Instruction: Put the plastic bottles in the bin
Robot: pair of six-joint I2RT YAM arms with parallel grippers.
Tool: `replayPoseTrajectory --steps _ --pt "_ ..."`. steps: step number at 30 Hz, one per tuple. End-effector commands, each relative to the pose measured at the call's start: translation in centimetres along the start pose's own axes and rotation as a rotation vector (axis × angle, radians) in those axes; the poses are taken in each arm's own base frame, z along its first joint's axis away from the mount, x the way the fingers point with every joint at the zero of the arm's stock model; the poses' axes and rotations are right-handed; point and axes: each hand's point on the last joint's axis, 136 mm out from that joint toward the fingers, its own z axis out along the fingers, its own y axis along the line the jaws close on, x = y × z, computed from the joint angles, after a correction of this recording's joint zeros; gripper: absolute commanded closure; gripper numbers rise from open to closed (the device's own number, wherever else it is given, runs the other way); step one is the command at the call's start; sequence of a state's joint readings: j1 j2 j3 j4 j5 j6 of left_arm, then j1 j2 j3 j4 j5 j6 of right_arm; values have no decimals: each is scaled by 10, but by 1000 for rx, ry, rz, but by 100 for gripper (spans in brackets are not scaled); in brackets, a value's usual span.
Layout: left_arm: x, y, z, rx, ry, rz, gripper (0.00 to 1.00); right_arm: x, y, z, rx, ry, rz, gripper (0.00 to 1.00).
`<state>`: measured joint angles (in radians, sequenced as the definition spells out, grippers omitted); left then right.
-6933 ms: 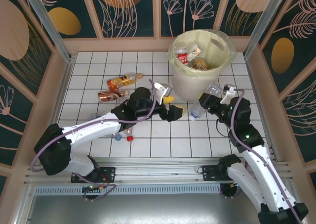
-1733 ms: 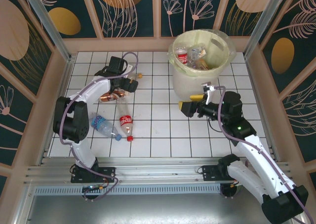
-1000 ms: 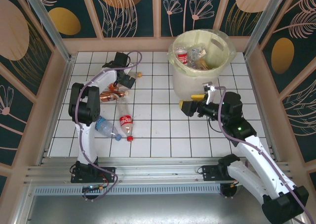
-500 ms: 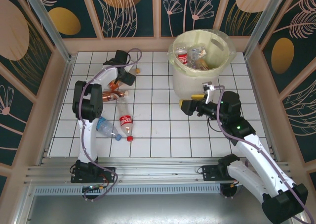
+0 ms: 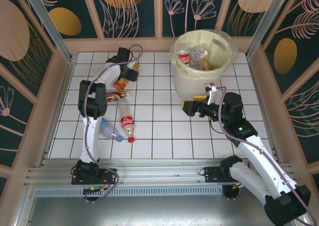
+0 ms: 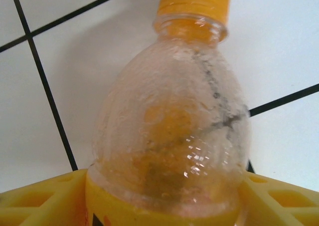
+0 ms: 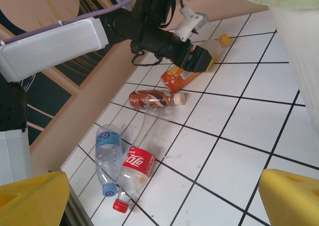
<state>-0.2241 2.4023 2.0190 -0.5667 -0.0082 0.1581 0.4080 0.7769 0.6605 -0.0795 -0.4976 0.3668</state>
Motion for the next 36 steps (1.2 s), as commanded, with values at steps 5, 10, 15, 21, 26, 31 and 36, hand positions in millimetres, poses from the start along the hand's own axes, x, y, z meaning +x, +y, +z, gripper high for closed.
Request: replayPoseTrajectory --steps 5,10,15,21,26,31,36 --pt "1 -8 1 69 19 -93 28 4 2 0 -3 5 7 2" --pt "10 -9 -2 65 51 -95 26 0 6 -1 -17 4 8 2" --pt "27 -11 -7 70 87 -75 18 2 5 1 -19 13 7 2" --pt "47 -14 -11 72 130 -76 21 5 2 5 -24 17 7 2" --pt "53 -16 -21 71 104 -108 23 6 2 6 -25 20 17 2" --pt "62 -13 -21 47 107 -131 29 11 -2 5 -11 17 34 2" --pt "52 -16 -26 65 61 -158 36 13 -4 3 -1 7 51 3"
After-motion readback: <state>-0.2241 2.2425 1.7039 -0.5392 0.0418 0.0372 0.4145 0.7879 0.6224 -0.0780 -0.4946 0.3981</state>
